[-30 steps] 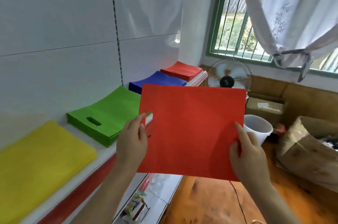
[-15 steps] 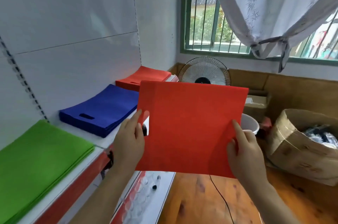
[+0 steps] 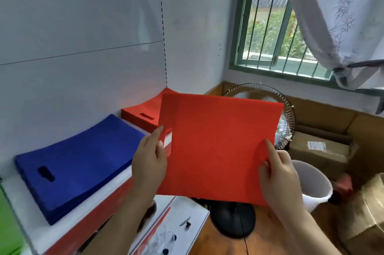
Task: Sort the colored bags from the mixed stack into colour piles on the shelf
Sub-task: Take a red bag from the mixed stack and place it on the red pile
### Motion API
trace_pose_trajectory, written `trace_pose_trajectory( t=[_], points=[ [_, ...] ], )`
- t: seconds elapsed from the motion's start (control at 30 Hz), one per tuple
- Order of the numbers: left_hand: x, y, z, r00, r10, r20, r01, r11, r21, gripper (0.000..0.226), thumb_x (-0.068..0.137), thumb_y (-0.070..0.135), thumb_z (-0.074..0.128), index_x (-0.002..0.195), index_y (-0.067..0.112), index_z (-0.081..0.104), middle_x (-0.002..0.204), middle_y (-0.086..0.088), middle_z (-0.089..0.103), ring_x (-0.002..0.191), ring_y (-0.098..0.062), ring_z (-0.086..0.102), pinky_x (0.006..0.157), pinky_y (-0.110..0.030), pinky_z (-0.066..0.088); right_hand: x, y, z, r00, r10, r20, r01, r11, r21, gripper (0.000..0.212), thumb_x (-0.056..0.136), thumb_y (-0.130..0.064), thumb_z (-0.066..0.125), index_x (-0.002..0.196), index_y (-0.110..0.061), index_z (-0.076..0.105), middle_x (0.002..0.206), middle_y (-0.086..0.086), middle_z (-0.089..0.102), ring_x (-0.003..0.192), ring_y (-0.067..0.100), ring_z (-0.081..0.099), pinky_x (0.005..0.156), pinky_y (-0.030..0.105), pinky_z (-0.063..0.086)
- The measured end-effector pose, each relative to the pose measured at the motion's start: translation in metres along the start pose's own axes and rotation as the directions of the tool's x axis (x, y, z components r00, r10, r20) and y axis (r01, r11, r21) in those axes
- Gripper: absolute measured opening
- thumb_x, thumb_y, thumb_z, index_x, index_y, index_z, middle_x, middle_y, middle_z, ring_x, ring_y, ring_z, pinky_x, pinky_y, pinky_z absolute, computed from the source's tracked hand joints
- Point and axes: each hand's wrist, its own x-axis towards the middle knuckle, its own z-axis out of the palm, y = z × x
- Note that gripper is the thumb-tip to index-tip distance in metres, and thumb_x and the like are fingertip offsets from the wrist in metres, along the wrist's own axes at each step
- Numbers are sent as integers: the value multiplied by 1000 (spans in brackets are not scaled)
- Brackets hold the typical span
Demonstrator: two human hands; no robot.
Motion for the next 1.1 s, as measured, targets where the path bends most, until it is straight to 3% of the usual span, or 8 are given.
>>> trace_pose_trajectory(
  t=[0.2,0.37,0.47,0.57,0.67,0.83,0.97,1.1],
  points=[
    [76,-20,58,996,-37,-77,35,999,-23,44,110,20,44,152,30,52,120,10,61,94,-4,58,73,-15,43,107,11,59,996,-86,36,86,996,8,68,95,-5,60,158,-23,45,111,-1,49,94,36,61,77,44,53],
    [127,-39,77,985,-63,-163,68,997,25,44,108,11,49,149,23,57,120,10,63,95,2,55,75,-8,44,188,9,117,986,-145,78,140,988,68,63,95,-4,60,155,-20,50,115,3,54,95,34,63,81,47,56],
    [141,-53,77,975,-91,-201,112,989,98,42,106,8,52,147,18,60,111,1,68,92,-11,62,73,-21,50,221,0,158,966,-232,110,218,968,125,58,95,-3,61,151,-16,54,115,4,56,96,35,65,80,45,57],
    [155,-64,78,959,-149,-243,195,965,176,41,106,9,53,146,17,61,110,-1,68,93,-17,63,75,-24,49,261,-9,203,940,-305,150,276,943,187,53,97,-6,57,149,-16,57,116,2,56,97,30,63,82,42,56],
    [165,-69,81,928,-199,-314,278,933,229,39,106,10,54,143,17,63,117,-2,69,102,-18,66,88,-31,53,294,-19,247,898,-391,204,340,908,245,47,98,-7,57,144,-17,62,113,-2,55,92,27,63,78,37,54],
    [179,-75,94,853,-309,-421,456,834,312,34,104,12,55,135,14,69,114,-3,69,99,-22,67,86,-43,57,346,-35,303,802,-518,299,411,840,354,47,97,-5,60,141,-19,65,114,-3,58,92,25,63,78,39,56],
    [188,-85,111,810,-378,-449,566,706,426,35,105,18,53,137,17,68,118,-3,66,100,-22,65,81,-38,55,380,-43,341,713,-579,396,441,808,389,48,98,-6,56,144,-16,62,123,3,60,102,32,64,85,48,57],
    [197,-98,119,792,-440,-424,610,607,510,36,102,19,55,135,16,68,122,-5,64,110,-24,59,86,-38,53,396,-45,366,638,-613,466,468,789,397,48,99,-8,55,147,-9,59,127,11,60,108,39,62,87,50,56]
  ],
)
